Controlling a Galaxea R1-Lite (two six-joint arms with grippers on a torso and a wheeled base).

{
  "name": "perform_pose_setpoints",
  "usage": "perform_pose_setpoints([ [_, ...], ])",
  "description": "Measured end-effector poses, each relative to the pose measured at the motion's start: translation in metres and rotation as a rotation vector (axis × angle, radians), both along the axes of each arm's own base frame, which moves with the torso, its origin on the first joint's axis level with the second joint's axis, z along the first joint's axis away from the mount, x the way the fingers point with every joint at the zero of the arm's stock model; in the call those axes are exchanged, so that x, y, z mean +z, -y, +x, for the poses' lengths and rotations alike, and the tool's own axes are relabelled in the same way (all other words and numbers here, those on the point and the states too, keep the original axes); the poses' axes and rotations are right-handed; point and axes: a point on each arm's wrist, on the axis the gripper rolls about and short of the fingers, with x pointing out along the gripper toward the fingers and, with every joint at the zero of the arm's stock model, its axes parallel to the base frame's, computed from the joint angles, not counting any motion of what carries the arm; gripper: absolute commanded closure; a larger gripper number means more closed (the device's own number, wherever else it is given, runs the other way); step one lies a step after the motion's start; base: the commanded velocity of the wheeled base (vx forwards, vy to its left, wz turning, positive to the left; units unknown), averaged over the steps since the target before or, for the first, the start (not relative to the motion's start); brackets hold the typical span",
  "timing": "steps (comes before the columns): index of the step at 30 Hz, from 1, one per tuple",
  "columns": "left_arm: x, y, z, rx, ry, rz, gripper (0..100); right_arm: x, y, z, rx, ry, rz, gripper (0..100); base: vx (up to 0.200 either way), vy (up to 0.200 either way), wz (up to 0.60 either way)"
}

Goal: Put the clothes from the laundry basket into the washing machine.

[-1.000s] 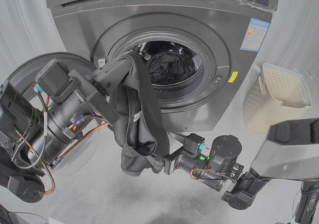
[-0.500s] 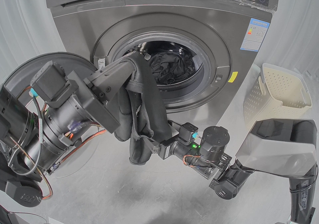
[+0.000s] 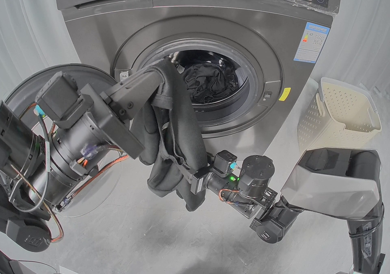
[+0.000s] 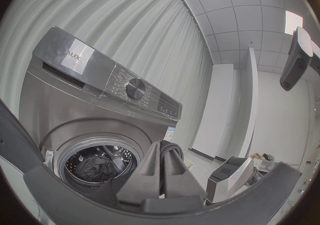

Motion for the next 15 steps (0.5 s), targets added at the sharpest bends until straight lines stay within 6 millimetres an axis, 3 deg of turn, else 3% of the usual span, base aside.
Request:
perform_pose_setpoints([
  [9,-0.003,-0.013,0.014,0.089,-0.021,0.005,100,0.011,0.019,-0.002,-0.034,-0.011,0.003,100,0.0,0.0,0.0],
  [15,-0.022,-0.024,0.018,0.132,-0.082,0.054,100,0.042,0.039,-0.007,-0.07,0.013,0.058,100,0.0,0.0,0.0],
])
